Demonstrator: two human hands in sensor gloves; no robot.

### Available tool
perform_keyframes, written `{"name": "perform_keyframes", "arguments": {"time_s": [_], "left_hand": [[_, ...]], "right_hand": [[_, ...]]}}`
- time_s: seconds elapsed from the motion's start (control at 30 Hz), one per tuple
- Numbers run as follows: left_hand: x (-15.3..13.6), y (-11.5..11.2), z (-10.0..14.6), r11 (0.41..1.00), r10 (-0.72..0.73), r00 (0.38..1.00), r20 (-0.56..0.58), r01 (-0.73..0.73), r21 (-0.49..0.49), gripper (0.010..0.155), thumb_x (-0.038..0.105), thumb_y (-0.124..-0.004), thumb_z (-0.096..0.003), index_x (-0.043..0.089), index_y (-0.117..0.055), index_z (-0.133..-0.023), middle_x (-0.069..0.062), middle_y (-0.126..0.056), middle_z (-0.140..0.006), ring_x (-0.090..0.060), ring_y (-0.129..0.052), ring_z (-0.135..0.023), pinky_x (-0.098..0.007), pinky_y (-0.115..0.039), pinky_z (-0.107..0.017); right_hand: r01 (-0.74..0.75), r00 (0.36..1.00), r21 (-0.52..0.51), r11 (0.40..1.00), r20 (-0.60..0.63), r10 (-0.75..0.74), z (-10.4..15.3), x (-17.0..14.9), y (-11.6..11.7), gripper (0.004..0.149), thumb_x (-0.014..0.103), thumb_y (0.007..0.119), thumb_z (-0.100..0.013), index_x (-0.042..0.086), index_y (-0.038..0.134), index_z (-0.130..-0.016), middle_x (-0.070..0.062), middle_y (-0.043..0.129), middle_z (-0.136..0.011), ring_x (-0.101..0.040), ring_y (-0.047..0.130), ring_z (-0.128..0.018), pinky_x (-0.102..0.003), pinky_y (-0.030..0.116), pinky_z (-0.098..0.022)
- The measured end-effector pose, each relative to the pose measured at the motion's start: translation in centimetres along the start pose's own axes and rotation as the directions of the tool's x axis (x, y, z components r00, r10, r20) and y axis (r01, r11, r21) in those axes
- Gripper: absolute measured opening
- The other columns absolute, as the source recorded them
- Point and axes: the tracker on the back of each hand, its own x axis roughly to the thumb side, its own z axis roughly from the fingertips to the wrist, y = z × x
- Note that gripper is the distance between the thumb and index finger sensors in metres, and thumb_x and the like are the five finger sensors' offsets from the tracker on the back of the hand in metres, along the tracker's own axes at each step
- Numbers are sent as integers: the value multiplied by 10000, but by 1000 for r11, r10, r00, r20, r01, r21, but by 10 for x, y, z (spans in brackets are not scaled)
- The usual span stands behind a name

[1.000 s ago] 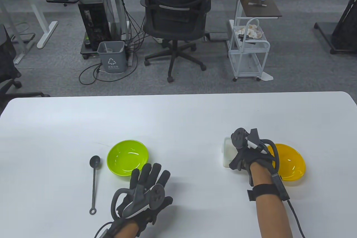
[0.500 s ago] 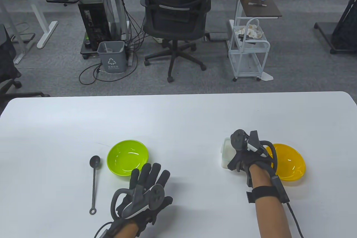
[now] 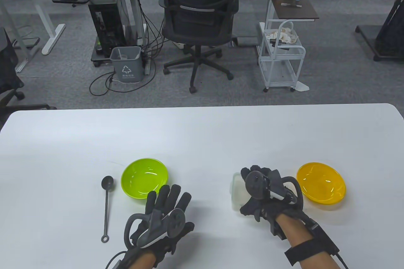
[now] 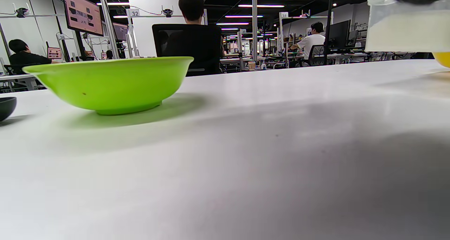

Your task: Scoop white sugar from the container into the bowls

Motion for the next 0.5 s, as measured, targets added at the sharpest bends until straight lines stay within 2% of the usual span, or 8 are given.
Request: {"name": "perform_keyframes", "arguments": {"time_s": [0.13,0.3,0.5], "left_hand": [[-1,-1,1,1000,-3,1000,-7,3,-7,854,766,-606,-363,513,-310,-1124,125,-171,-1246,-264,-249,-1221,-571,-177,-838],[0,-1,1,1000,-5,1000,-5,5,-9,854,765,-607,-363,514,-310,-1124,126,-174,-1245,-263,-252,-1220,-571,-177,-839],[0,-1,1,1000,-7,1000,1,7,-12,853,765,-606,-364,514,-309,-1124,128,-172,-1246,-262,-251,-1222,-571,-178,-839]], "right_hand": [[13,999,27,1000,51,-14,13,23,19,1103,646,972,-304,252,331,-1111,-191,298,-1179,-483,425,-1064,-604,451,-772],[19,995,45,999,97,-23,17,39,43,1100,645,973,-303,251,337,-1109,-197,301,-1175,-485,429,-1059,-604,455,-767],[25,996,26,999,89,-27,18,43,49,1094,654,957,-308,252,328,-1108,-192,282,-1173,-483,414,-1057,-599,453,-767]]}}
